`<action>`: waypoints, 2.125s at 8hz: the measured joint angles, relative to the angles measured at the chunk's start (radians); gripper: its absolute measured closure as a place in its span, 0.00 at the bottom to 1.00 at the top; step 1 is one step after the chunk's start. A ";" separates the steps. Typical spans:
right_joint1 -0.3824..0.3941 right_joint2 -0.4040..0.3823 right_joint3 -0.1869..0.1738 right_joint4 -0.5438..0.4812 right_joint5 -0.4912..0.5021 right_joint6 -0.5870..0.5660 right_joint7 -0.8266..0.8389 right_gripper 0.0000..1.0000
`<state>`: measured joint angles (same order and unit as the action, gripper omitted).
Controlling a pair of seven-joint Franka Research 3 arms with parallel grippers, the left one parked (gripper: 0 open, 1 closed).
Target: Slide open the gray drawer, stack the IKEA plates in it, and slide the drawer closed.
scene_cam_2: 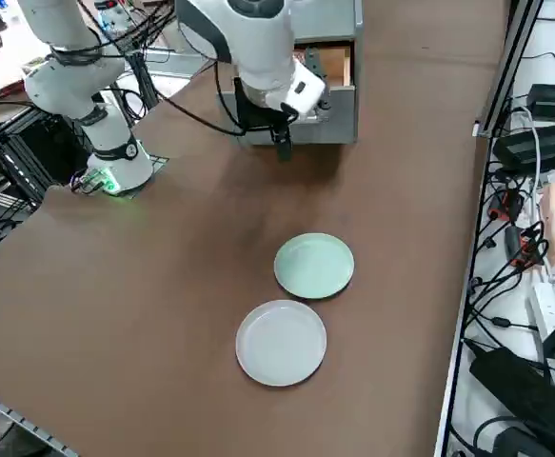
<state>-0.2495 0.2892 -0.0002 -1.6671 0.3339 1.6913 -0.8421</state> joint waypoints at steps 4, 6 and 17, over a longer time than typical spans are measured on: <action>-0.015 0.063 0.005 0.018 -0.058 0.144 0.478 0.04; -0.016 0.086 0.004 -0.041 -0.116 0.289 0.657 0.07; -0.092 0.325 -0.030 -0.092 -0.127 0.647 0.942 0.15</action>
<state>-0.3420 0.6144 -0.0303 -1.7594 0.2069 2.3388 0.0999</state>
